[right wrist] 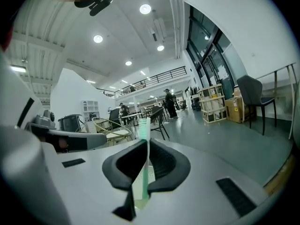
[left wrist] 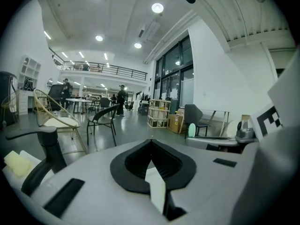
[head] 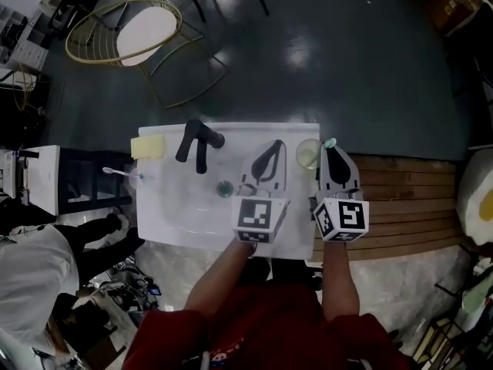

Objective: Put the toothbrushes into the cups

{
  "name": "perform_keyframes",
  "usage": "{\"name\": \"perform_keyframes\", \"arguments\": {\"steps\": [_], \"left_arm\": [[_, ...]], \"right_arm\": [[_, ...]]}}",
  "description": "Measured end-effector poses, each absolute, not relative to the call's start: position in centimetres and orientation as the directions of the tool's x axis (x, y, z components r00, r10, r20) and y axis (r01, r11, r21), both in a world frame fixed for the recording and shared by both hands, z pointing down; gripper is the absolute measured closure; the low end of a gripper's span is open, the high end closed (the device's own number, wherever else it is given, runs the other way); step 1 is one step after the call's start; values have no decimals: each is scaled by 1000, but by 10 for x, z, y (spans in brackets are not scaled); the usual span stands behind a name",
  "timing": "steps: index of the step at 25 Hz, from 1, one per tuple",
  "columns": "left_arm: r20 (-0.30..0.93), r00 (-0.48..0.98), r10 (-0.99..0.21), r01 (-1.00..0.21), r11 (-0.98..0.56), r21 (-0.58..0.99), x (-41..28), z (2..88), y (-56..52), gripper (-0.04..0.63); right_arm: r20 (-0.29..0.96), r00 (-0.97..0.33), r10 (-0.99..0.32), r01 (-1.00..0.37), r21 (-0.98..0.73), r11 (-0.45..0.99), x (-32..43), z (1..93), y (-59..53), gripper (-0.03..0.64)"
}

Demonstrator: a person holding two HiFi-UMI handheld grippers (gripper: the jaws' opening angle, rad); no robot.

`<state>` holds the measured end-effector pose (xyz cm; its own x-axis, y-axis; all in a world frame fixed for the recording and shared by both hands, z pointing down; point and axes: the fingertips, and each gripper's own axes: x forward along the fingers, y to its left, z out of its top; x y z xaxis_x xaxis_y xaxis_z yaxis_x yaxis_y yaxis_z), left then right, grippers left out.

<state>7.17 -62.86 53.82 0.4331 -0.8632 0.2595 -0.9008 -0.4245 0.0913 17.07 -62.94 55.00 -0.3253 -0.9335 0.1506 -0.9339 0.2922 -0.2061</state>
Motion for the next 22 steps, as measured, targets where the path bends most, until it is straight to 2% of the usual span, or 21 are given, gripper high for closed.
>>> {"name": "perform_keyframes", "arguments": {"steps": [22], "left_arm": [[283, 444, -850, -896, -432, 105, 75, 552, -630, 568]], "right_arm": [[232, -306, -923, -946, -185, 267, 165, 576, -632, 574]]}}
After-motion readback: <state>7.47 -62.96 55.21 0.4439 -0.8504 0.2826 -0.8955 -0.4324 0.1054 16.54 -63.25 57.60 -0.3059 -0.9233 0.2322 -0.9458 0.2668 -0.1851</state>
